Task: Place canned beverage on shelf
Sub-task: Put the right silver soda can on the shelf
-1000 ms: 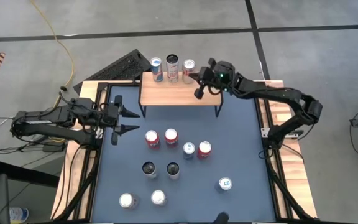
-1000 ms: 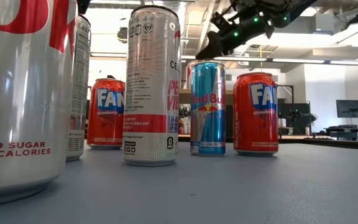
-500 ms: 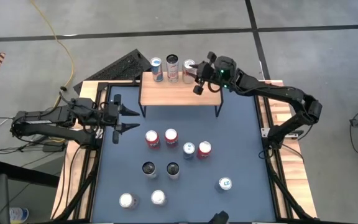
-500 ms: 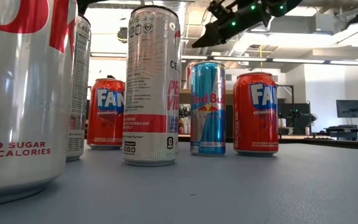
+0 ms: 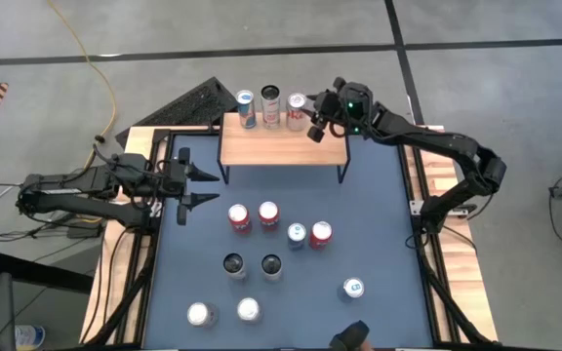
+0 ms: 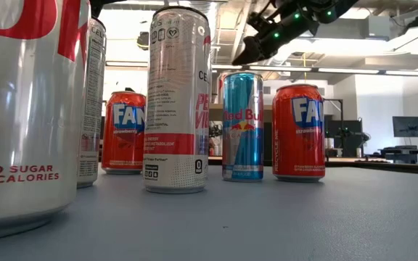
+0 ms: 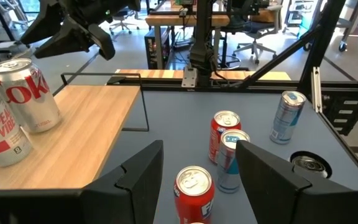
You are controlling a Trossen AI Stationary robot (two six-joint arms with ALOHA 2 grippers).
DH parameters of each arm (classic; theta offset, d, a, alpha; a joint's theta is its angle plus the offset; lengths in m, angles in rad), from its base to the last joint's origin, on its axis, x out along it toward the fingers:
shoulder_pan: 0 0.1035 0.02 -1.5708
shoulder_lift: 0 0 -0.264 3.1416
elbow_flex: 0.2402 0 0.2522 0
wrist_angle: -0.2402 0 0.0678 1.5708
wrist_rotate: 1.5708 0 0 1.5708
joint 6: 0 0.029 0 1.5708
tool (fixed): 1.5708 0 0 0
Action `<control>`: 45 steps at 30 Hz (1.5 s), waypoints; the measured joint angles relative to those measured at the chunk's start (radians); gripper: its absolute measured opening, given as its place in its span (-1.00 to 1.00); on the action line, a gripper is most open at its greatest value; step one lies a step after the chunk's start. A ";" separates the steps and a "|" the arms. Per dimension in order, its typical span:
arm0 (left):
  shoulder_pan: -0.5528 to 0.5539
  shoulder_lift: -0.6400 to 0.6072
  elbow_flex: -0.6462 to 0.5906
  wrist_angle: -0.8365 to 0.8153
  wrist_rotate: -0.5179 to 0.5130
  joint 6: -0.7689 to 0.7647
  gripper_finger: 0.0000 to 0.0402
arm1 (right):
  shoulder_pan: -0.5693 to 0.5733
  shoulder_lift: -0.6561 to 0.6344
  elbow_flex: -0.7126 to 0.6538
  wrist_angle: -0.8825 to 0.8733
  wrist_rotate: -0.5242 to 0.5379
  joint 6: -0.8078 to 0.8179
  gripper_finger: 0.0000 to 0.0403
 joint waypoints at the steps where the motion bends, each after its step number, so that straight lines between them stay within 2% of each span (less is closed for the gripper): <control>1: 0.000 0.000 0.000 0.000 0.000 0.000 -0.04 | -0.006 0.000 0.000 -0.002 0.000 0.019 -0.05; 7: 0.000 0.000 0.000 0.000 0.000 -0.001 -0.04 | -0.016 0.000 0.000 -0.003 0.001 0.071 0.35; 12: 0.000 0.000 0.000 0.000 0.000 -0.001 -0.04 | -0.005 0.030 0.001 0.008 0.009 0.078 0.50; 22: 0.000 0.000 0.000 -0.007 0.000 -0.018 -0.04 | -0.021 0.067 -0.001 0.011 0.044 0.080 0.51; 31: 0.000 0.000 0.000 -0.008 0.000 -0.017 -0.04 | -0.025 0.067 -0.001 0.000 0.021 0.049 0.51; 35: 0.000 0.000 0.000 -0.008 0.000 -0.018 -0.04 | -0.006 0.037 -0.002 -0.040 0.020 0.042 0.51; 39: 0.000 0.000 0.000 -0.006 -0.001 -0.017 -0.04 | 0.007 -0.001 0.002 0.012 0.019 -0.029 0.51; 45: 0.000 0.000 0.000 0.009 -0.079 -0.030 -0.04 | -0.040 0.032 0.124 0.063 0.063 -0.030 0.44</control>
